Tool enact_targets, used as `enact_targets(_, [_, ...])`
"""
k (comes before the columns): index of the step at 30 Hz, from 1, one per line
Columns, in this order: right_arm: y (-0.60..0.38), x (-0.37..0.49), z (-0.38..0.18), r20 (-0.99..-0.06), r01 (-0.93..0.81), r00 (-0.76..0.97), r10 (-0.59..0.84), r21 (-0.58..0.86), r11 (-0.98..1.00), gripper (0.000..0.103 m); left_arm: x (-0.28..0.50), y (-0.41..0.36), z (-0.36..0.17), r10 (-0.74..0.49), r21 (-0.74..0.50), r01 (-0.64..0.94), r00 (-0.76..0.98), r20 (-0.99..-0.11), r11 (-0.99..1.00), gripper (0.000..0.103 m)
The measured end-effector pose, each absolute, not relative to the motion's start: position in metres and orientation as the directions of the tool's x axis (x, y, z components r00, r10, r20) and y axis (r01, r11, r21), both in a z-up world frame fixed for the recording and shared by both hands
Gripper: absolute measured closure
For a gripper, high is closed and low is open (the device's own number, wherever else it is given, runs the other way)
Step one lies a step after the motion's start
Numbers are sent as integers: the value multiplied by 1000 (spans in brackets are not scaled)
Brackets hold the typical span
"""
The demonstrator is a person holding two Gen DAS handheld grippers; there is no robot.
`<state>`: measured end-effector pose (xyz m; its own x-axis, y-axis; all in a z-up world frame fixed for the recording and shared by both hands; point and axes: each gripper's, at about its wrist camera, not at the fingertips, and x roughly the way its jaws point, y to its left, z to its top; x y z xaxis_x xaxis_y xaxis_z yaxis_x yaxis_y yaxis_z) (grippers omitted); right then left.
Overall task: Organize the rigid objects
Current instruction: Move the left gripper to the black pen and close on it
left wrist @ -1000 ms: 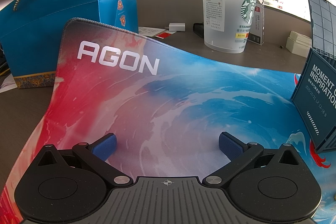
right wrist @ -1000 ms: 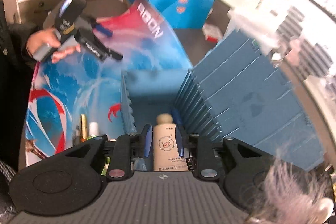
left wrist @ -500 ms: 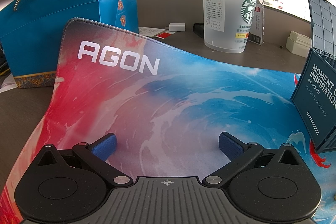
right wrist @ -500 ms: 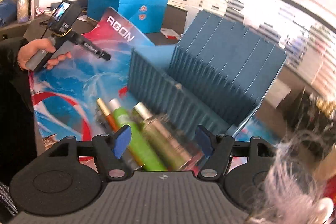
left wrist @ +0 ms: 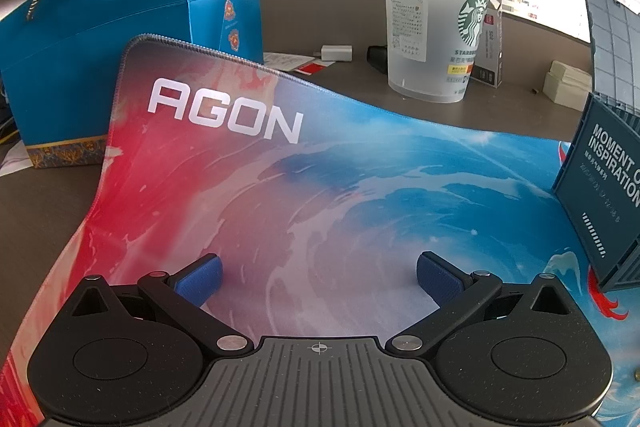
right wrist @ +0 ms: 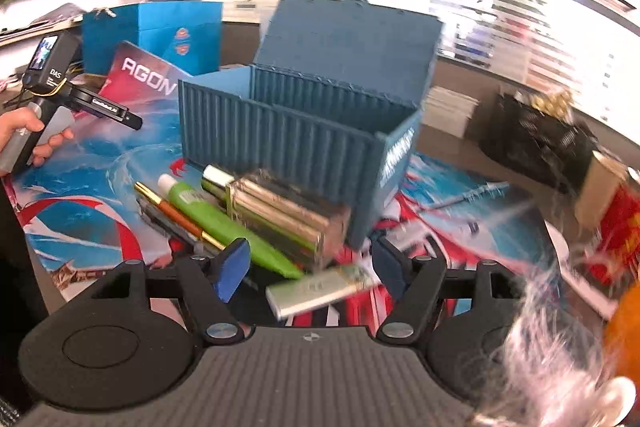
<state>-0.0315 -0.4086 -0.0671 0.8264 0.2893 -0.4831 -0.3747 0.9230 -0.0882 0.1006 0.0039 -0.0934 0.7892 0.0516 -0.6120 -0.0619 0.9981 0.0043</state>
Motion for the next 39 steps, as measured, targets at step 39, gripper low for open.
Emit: enact_targets(39, [-426, -81, -101, -294, -251, 909, 296, 181, 951, 8, 12, -191, -90, -690, -158, 918, 152, -708, 364, 0])
